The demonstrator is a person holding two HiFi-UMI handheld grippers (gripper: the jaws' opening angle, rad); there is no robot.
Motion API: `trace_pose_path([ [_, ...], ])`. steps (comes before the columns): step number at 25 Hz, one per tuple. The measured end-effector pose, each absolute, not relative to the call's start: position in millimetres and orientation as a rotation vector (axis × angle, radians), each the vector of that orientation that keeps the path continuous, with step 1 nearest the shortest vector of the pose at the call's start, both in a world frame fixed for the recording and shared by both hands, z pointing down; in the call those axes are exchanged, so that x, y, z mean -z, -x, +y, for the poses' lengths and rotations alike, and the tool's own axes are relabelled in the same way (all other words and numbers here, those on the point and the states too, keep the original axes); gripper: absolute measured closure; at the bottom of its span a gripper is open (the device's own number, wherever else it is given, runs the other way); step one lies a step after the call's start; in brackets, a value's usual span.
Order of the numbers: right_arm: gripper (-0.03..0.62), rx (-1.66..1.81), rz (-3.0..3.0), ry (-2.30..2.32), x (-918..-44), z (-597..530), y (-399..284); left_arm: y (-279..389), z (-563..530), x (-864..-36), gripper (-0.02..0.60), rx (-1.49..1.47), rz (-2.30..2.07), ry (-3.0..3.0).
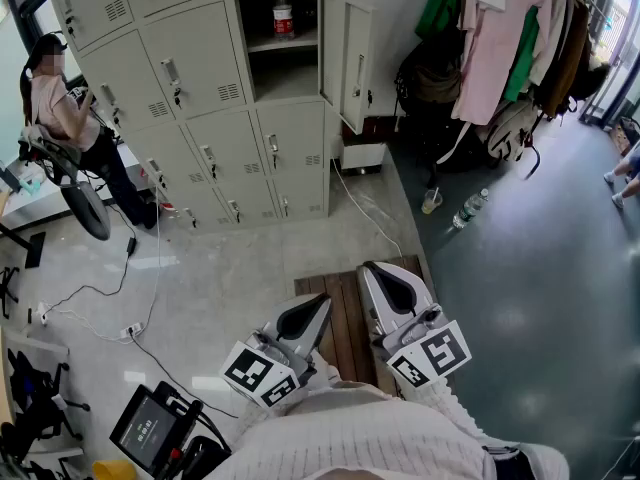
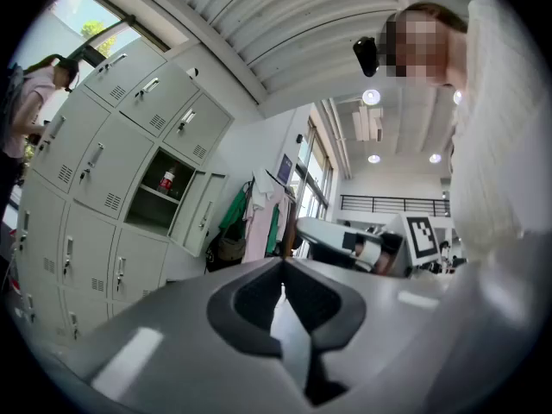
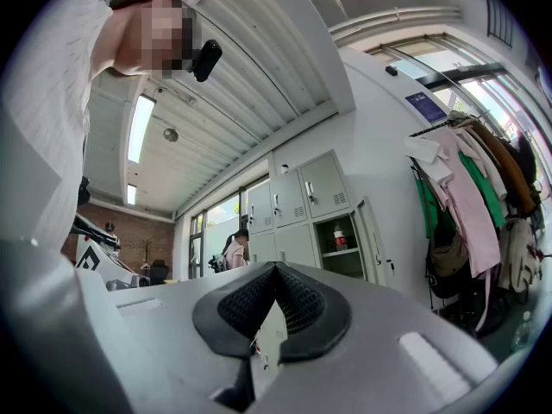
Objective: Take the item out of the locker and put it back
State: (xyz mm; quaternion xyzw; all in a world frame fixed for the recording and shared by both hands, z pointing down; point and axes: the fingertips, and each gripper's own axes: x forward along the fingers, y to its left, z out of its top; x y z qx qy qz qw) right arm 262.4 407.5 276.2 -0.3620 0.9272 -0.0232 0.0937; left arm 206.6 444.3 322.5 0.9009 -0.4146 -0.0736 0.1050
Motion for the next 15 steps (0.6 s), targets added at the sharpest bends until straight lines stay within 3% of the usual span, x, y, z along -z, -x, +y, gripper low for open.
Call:
trace_pose_path([
  [7, 0.597, 0.118, 2.810, 1.083, -302.5, 380.5, -256.4, -206.9, 411.5, -329.4, 0.574, 0.216, -1.226, -2.665],
  [15, 0.597, 0.095, 2.833, 1.059, -292.3, 296.0, -206.6, -160.3, 322.4, -310.7, 0.574, 0.298, -1.279, -2.684],
])
